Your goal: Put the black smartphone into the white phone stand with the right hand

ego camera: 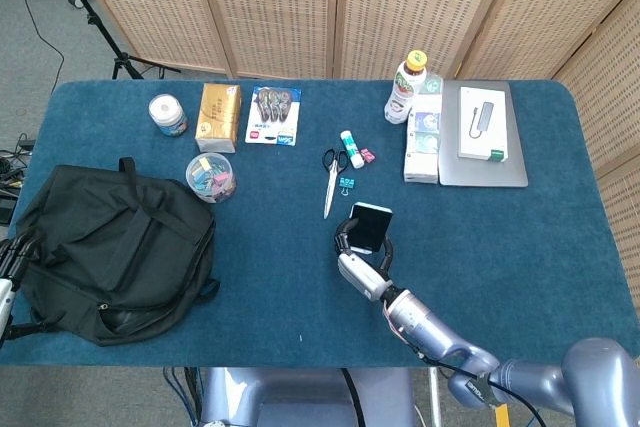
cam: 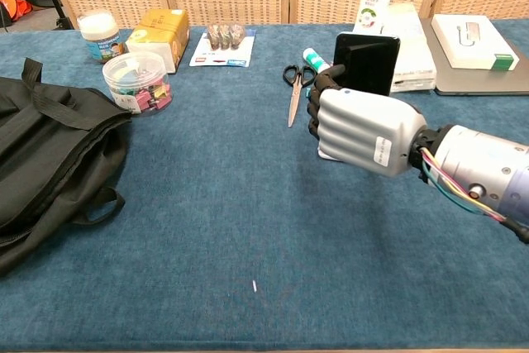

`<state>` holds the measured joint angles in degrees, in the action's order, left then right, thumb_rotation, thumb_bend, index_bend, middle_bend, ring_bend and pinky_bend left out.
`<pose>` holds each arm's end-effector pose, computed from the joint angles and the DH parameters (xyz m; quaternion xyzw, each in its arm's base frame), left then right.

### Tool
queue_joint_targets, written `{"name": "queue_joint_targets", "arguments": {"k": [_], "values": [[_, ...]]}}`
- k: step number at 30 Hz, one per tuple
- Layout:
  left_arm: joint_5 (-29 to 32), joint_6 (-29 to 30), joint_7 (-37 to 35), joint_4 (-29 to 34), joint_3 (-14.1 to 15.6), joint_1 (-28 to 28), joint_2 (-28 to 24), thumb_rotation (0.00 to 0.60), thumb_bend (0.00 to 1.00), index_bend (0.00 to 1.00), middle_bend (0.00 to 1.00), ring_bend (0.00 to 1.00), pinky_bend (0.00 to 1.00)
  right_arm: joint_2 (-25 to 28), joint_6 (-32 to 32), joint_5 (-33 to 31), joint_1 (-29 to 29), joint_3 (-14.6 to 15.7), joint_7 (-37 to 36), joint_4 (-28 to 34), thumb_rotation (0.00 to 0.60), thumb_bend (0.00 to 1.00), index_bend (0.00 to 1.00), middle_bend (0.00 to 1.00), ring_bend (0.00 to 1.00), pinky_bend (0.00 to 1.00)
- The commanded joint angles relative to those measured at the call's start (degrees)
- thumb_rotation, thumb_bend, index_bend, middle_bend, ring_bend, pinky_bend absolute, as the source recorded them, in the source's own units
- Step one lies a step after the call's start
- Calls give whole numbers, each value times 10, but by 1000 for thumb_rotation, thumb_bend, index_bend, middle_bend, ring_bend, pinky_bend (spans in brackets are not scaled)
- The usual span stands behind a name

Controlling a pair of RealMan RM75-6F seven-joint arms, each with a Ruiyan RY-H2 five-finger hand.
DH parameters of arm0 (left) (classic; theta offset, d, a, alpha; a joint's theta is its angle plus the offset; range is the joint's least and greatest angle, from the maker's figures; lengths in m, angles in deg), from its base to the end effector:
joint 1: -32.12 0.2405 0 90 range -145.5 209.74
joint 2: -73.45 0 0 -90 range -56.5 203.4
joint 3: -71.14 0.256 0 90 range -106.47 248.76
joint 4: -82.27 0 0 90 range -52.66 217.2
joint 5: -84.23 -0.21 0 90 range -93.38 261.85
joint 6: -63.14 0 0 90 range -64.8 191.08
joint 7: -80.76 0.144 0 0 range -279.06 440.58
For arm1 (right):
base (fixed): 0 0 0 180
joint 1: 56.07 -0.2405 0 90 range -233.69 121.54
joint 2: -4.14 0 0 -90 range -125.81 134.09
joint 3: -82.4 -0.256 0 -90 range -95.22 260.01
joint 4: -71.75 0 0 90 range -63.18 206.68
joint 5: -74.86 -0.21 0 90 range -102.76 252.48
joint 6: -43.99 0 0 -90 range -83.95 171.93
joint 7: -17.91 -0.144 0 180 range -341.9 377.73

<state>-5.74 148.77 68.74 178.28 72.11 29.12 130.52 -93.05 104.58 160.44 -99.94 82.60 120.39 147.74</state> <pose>-0.3085 0.1562 0.1807 -0.5853 -0.4454 -0.4146 0.5359 -0.1280 -0.2952 -0.0696 0.7604 0.4039 0.0683 0.5040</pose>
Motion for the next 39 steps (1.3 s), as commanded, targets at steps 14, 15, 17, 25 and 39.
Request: {"name": "queue_joint_targets", "arguments": {"k": [14, 15, 17, 25, 39], "values": [[1, -2, 2, 2, 1, -1, -1, 600, 48, 0, 0, 0, 0, -13, 6, -17, 12, -10, 12, 9, 600, 440, 366, 249, 318, 366], [1, -2, 2, 2, 1, -1, -1, 600, 48, 0, 0, 0, 0, -13, 6, -17, 12, -10, 13, 9, 600, 440, 357, 237, 311, 366], [1, -2, 2, 2, 1, -1, -1, 600, 48, 0, 0, 0, 0, -14, 8, -19, 14, -12, 14, 10, 600, 440, 329, 205, 297, 366], [1, -3, 3, 3, 1, -1, -1, 600, 48, 0, 0, 0, 0, -23, 20, -29, 21, -17, 24, 16, 600, 440, 216, 98, 264, 366], [1, -2, 1, 3, 1, -1, -2, 600, 49, 0, 0, 0, 0, -34, 37, -52, 32, -25, 39, 41, 600, 414, 41, 0, 137, 366]]}}
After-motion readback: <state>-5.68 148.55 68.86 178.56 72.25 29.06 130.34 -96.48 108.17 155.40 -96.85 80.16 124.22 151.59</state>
